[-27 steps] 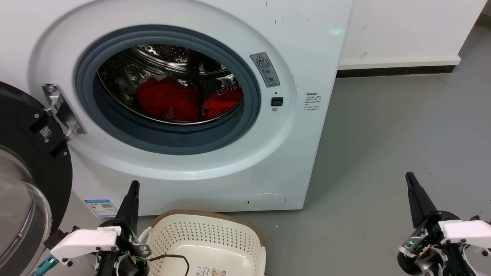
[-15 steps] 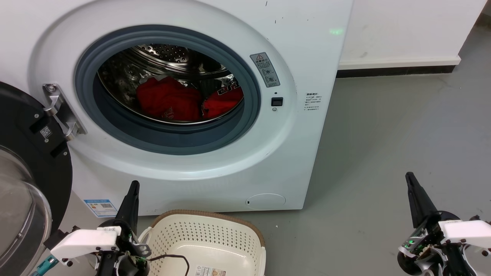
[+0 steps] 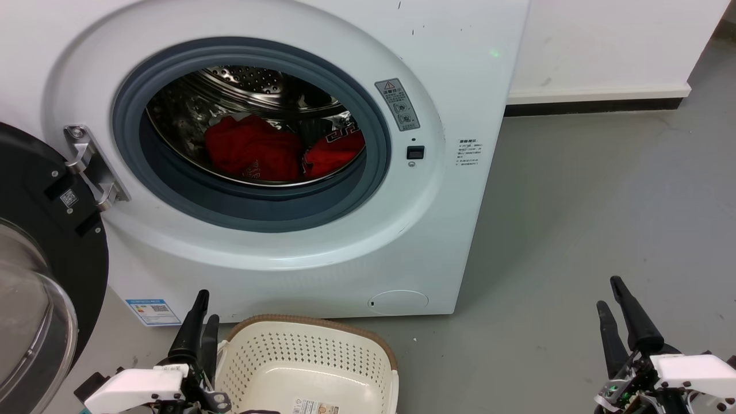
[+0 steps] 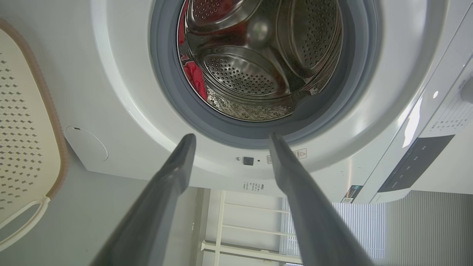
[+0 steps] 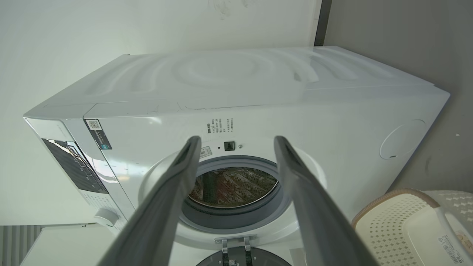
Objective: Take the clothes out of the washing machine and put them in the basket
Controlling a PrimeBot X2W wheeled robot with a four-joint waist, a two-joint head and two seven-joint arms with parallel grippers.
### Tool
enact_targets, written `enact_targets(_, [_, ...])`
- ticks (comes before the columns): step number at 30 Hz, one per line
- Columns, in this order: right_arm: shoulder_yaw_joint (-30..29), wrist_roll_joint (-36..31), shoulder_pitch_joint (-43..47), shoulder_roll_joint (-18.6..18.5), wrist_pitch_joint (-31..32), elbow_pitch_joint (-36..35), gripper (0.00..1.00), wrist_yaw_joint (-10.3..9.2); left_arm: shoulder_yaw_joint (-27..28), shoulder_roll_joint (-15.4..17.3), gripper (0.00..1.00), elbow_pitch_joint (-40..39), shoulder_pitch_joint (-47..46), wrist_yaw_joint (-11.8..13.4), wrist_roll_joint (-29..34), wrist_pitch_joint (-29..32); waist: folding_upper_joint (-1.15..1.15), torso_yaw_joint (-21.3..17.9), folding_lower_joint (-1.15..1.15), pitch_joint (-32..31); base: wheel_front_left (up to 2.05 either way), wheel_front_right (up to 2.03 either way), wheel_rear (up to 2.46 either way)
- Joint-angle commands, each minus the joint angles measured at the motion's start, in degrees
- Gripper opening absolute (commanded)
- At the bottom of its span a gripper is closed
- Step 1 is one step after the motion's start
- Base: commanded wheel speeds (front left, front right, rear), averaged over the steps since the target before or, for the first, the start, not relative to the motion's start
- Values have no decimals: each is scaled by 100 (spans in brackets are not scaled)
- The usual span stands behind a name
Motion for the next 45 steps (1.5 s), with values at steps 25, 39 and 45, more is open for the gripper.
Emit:
enact_targets(25, [-359, -2558, -99, -1, -738, -564, 100, 0, 728, 11, 100, -452, -87, 38, 1616, -743, 0, -16, 0, 49, 0, 0, 0])
enact_targets(39, [-231, -5143, -76, -1, -1053, -1567, 100, 0, 782, 14, 100, -1497, -32, 488, 3437, -1054, 0, -6, 0, 113, 0, 0, 0])
enact_targets(45, [-93, -5999, -59, 0, -1163, -1917, 100, 0, 238, 16, 100, -1965, 155, 834, 4341, -1167, 0, -17, 0, 121, 0, 0, 0])
